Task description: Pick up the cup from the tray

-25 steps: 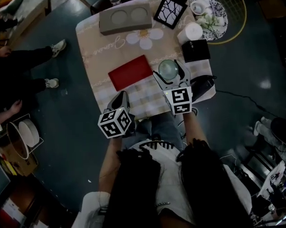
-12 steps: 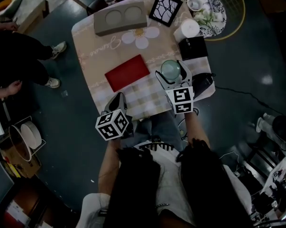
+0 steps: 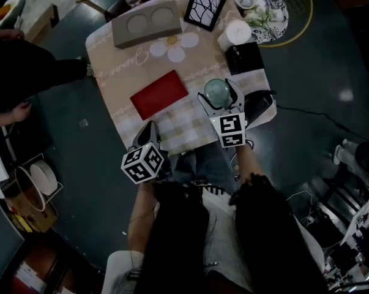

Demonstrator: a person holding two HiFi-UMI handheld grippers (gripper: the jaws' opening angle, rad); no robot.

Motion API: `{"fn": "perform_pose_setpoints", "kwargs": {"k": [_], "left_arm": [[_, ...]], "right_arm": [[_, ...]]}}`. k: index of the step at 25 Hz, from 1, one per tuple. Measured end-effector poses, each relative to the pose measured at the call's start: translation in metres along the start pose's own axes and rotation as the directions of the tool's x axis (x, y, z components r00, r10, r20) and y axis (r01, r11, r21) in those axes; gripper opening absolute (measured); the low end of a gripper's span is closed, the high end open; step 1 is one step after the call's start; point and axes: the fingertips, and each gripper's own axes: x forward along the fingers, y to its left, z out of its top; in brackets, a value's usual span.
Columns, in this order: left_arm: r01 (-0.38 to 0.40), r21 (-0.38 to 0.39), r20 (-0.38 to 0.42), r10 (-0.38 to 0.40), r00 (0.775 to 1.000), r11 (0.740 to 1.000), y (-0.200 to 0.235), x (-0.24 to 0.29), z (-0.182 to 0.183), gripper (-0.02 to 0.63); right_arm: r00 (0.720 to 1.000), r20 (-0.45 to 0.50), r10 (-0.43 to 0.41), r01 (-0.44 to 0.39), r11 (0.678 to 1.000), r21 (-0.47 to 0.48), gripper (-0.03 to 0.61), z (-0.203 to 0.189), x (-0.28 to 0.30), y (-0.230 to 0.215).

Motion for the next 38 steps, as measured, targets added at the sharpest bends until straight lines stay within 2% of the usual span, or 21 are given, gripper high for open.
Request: {"fn": "perform_pose_setpoints", "kwargs": {"k": [7,17,20,30,38], "left_arm": [[-0.017,-0.013,0.021,0.017,1.0,1.0,0.003,-0.003,0.004,0.006],[-0.012,0.001,0.007,0.012,1.0,1.0,0.001,-0.004,-0.003,0.006],[0.001,0.041,-0.002,0.0,1.0,0.999,-0.005,-0.004,-0.005,0.006],[0.052,0.219,-0.011,-0.051,0.999,0.974,-0.032,-0.006,-0.012,0.006],[0.082,0.188,0.059,-0.094,0.994,0.979,-0.038,-0.017,0.008,0.006]], "right_arm": [[1.0,-0.013,-0.008,0.008,1.0,0.004,0.403,-0.01,0.001,-0.002],[1.0,0.009,-0.002,0.002,1.0,0.024,0.405,-0.011,0.002,0.0],[1.0,0.026,0.015,-0.017,0.998,0.063,0.41,-0.009,-0.002,0.0],[0.992,0.117,-0.042,0.036,0.998,0.056,0.411,0.029,-0.024,-0.007],[0.987,0.153,-0.051,0.044,0.998,0.053,0.41,0.054,-0.043,-0.002]]}}
